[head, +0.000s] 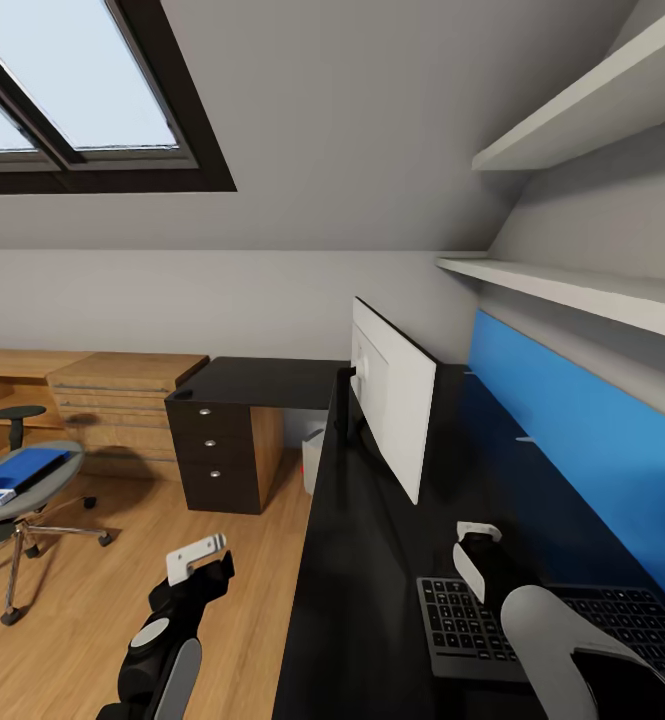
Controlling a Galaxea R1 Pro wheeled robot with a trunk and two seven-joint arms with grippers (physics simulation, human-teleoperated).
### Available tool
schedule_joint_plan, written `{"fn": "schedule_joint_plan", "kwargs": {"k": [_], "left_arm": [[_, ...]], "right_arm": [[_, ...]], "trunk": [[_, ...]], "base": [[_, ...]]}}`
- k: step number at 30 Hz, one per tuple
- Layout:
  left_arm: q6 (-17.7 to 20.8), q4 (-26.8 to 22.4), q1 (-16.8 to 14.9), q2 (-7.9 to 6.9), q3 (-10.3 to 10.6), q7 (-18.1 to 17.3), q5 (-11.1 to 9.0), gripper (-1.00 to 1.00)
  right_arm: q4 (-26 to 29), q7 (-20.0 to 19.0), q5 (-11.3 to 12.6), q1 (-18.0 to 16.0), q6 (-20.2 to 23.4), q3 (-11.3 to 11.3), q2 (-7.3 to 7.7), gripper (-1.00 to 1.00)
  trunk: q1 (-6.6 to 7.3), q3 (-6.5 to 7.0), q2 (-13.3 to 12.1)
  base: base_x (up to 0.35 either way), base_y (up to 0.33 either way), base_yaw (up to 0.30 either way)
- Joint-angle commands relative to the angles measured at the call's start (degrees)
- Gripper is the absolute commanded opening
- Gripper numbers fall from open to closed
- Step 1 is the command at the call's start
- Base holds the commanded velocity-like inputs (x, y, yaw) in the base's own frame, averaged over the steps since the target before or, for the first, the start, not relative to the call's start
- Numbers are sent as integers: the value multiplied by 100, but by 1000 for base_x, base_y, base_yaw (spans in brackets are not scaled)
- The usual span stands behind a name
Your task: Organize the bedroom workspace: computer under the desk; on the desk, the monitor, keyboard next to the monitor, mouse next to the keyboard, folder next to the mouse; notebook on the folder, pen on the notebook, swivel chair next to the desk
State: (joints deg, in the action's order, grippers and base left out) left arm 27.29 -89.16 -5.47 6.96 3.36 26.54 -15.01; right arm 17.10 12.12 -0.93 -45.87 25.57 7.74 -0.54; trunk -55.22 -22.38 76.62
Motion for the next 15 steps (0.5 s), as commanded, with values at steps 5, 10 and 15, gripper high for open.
{"fn": "schedule_joint_plan", "kwargs": {"k": [5,10,15], "left_arm": [[13,-5,-1,-5,7,53,-58,100],[13,-5,-3,-3,7,53,-57,100],[17,-3,0,-2,7,53,-57,100]], "right_arm": [[6,9,-3,-1,36,31,-7,100],[5,9,-3,-1,34,27,-11,100],[4,9,-3,-1,6,26,-16,100]], "trunk": [[0,-7,4],[0,-7,4],[0,-7,4]], "base": [[-206,0,0],[-105,0,0],[-208,0,0]]}}
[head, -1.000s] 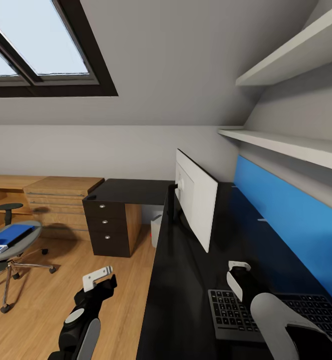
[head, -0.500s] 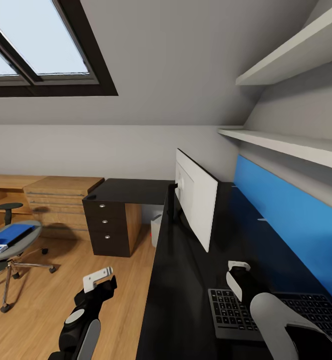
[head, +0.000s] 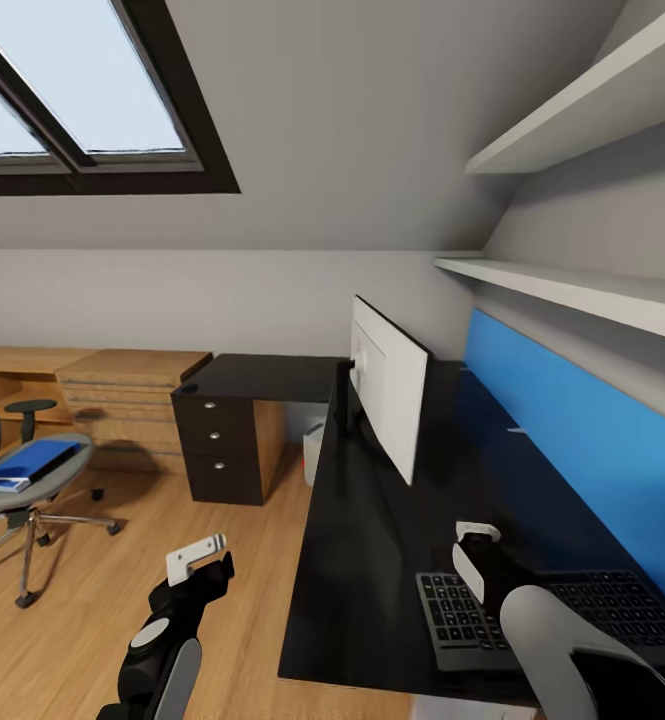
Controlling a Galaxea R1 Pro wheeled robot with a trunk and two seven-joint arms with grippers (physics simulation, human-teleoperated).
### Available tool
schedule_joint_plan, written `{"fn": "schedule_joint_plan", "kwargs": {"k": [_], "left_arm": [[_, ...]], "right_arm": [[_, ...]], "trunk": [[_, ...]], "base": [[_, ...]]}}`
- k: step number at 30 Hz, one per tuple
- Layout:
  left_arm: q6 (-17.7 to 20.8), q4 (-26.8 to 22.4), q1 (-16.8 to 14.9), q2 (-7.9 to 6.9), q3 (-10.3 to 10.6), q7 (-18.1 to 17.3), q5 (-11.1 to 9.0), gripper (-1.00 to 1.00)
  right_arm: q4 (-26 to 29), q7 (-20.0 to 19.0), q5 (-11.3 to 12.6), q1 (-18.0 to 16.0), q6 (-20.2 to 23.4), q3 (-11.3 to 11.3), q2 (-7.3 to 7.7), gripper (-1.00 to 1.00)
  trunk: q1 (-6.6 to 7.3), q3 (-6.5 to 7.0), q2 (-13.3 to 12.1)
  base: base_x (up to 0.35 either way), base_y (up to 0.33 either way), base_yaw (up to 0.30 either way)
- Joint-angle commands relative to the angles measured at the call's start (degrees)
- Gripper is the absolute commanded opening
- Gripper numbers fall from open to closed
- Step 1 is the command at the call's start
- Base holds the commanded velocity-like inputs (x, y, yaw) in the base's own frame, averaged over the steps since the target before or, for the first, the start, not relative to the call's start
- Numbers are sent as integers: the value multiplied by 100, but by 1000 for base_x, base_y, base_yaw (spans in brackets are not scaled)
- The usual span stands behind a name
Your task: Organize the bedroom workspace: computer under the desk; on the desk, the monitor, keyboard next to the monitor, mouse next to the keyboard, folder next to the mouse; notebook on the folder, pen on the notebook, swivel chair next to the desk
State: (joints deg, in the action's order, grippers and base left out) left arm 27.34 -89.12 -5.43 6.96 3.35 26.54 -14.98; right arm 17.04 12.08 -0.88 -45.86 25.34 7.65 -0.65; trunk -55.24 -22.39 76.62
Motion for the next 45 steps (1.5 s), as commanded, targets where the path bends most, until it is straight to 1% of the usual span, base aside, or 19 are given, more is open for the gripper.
{"fn": "schedule_joint_plan", "kwargs": {"k": [1,19,37,41,45], "left_arm": [[12,-8,-5,-1,8,53,-59,100],[17,-7,-6,6,12,53,-58,100],[17,-1,-6,8,16,53,-61,100],[17,20,-8,12,16,53,-60,100],[17,55,-4,14,16,53,-58,100]], "right_arm": [[10,14,-9,-2,27,35,-7,100],[12,14,-17,-2,16,23,-15,100],[34,-3,-13,-2,-62,16,-23,100],[110,-24,-10,-2,-202,7,-38,100],[342,-32,-9,-2,-476,14,-145,100]], "trunk": [[3,-7,4],[3,-7,4],[3,-7,4],[3,-7,4],[3,-7,4]], "base": [[-232,0,0],[-202,0,0],[-13,0,0],[0,0,0],[0,0,0]]}}
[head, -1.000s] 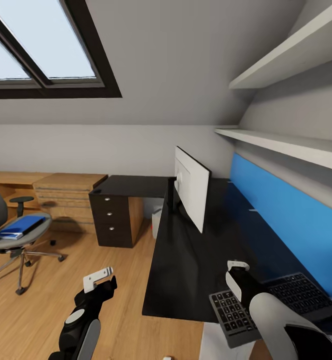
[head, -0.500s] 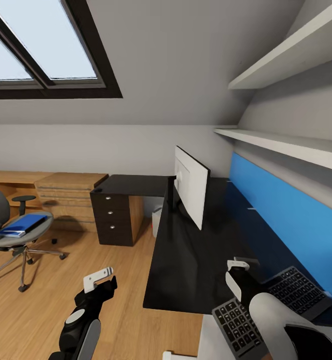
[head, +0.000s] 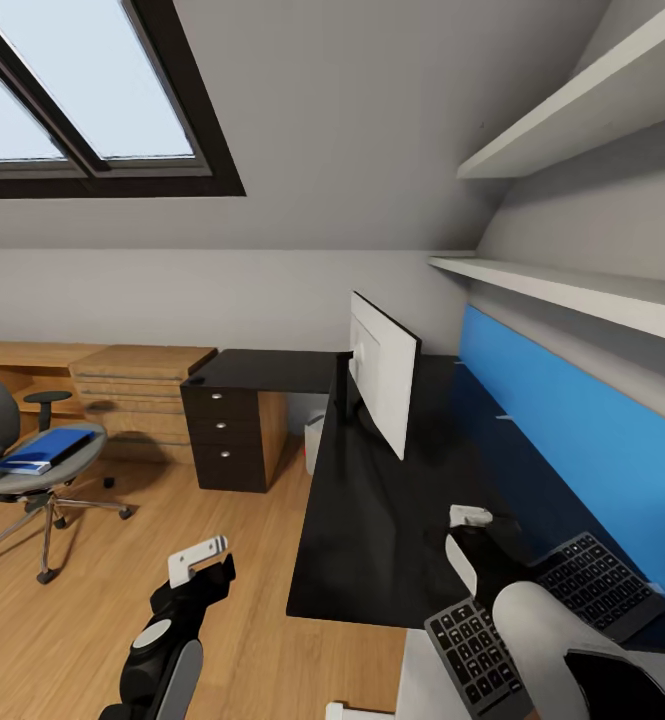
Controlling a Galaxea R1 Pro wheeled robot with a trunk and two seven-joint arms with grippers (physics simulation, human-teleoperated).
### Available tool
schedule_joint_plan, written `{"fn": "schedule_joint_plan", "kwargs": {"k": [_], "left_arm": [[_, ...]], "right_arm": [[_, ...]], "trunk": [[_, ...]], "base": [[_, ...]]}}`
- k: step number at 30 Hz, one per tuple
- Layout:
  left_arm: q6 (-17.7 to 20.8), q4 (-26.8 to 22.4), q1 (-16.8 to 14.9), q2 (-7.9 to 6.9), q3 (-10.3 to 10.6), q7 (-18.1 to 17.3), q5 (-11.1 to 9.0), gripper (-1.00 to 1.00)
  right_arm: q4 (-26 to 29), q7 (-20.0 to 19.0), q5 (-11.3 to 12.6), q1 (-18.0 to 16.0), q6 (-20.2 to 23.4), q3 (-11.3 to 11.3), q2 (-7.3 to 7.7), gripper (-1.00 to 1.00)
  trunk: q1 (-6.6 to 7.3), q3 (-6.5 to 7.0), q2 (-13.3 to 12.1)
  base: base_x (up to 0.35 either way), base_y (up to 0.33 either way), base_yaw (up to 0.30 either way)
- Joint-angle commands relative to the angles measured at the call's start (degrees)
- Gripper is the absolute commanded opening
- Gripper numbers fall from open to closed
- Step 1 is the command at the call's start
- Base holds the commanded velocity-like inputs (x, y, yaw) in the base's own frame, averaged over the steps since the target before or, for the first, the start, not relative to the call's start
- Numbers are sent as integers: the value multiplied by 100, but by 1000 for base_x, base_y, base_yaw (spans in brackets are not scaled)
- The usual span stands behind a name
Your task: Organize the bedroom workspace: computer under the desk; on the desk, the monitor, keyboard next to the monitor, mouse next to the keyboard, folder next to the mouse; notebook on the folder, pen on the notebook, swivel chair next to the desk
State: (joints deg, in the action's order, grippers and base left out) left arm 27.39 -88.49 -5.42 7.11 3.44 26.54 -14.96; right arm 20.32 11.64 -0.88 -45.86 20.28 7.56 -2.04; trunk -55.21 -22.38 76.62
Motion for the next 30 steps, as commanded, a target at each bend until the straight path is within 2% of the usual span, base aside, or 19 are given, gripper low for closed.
{"fn": "schedule_joint_plan", "kwargs": {"k": [1,7,12,17,18,22,25,30], "left_arm": [[12,-3,-4,-1,8,53,-60,100],[12,14,-9,-3,8,52,-59,100],[8,107,-10,0,12,41,-59,100],[2,158,-11,0,16,37,-58,100],[0,164,-11,0,16,36,-58,100],[-4,171,-11,5,16,36,-58,100],[-5,173,-10,2,16,36,-57,100],[-5,174,-9,1,17,36,-53,100]], "right_arm": [[47,7,-9,-2,4,24,-18,100],[281,-11,-15,4,-84,16,-126,100],[1126,-13,-10,121,132,3,-247,100],[2199,-19,-9,598,654,-8,-368,100],[2594,-20,-7,795,814,-13,-405,100],[3489,-21,-2,1283,1092,-22,-531,100],[3933,-21,-1,1517,1196,-24,-632,100],[4241,-22,0,1667,1342,-26,-711,100]], "trunk": [[0,-7,4],[0,-7,4],[0,-7,4],[0,-7,4],[0,-7,4],[0,-7,4],[0,-7,4],[0,-7,4]], "base": [[0,0,0],[0,0,0],[0,0,0],[0,0,0],[0,0,0],[0,0,0],[0,0,0],[0,0,0]]}}
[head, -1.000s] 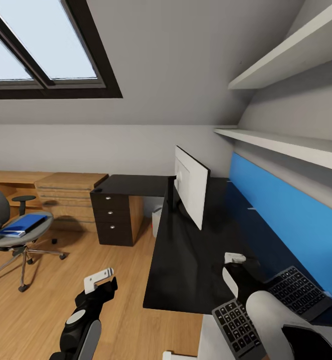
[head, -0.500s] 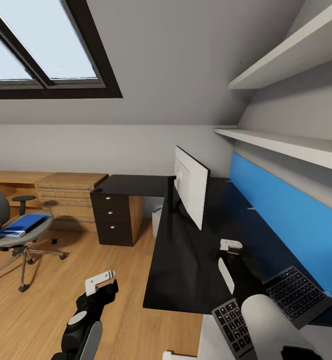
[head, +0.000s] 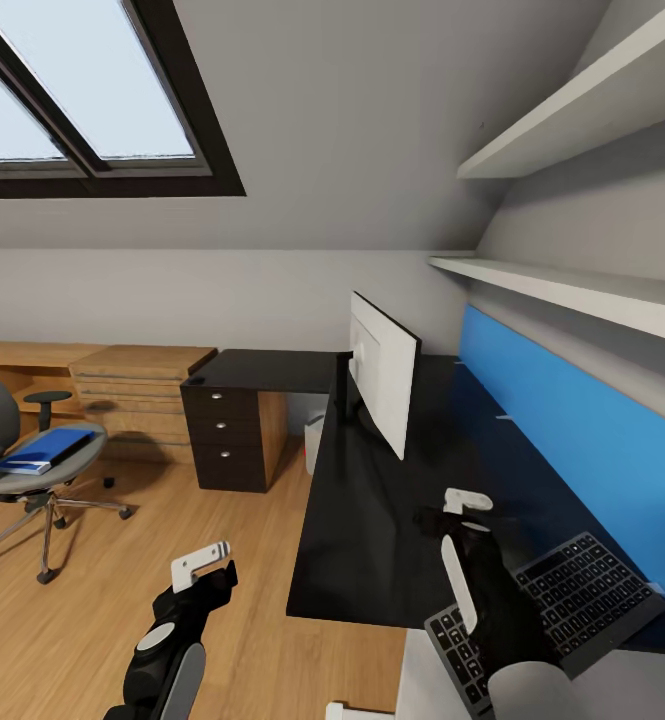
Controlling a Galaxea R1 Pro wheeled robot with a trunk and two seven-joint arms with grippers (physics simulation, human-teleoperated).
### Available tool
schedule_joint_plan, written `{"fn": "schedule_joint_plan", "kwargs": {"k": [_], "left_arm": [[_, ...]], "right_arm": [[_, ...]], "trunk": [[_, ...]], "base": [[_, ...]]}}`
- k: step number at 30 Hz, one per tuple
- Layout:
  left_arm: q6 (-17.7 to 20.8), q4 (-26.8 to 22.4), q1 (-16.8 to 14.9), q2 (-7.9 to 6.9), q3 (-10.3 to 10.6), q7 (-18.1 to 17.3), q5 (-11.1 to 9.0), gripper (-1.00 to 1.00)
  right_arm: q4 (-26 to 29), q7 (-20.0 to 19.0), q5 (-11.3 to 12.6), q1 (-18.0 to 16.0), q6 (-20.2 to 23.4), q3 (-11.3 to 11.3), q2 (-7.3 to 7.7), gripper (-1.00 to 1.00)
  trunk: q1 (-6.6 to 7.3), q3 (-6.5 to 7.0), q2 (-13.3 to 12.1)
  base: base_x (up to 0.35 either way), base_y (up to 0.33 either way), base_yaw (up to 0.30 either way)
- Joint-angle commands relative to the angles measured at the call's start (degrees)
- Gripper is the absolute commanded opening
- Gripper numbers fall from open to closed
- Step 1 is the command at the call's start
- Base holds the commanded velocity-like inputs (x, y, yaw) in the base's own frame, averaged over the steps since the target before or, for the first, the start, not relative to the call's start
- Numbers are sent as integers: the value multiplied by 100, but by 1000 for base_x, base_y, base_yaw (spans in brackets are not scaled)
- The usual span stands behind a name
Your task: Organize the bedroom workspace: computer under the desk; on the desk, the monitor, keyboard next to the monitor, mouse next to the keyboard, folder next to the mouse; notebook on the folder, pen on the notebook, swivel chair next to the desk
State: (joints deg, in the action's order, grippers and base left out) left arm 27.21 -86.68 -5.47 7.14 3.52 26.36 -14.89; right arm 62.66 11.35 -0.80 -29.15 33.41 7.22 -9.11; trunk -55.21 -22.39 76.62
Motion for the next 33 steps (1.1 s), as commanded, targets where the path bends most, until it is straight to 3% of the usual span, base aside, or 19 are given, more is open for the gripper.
{"fn": "schedule_joint_plan", "kwargs": {"k": [1,7,14,17,19,33], "left_arm": [[12,-7,-3,-2,8,53,-62,100],[12,-6,-3,-2,8,53,-66,100],[12,-1,-3,-10,8,53,-67,100],[9,1,-4,-10,8,53,-67,100],[11,1,-5,-7,8,53,-67,100],[11,1,-5,-10,8,53,-69,100]], "right_arm": [[18,7,-7,6,38,6,-11,100],[47,-20,-7,94,4,-214,-74,100],[121,-28,3,202,31,-714,-89,100],[189,-24,98,205,49,-729,-89,100],[545,-13,446,272,60,-726,-89,100],[624,0,476,304,52,-722,-89,100]], "trunk": [[0,-7,4],[0,-7,4],[0,-7,4],[0,-7,4],[0,-7,4],[0,5,4]], "base": [[0,0,0],[0,0,0],[0,35,0],[0,270,0],[0,315,0],[-62,328,-103]]}}
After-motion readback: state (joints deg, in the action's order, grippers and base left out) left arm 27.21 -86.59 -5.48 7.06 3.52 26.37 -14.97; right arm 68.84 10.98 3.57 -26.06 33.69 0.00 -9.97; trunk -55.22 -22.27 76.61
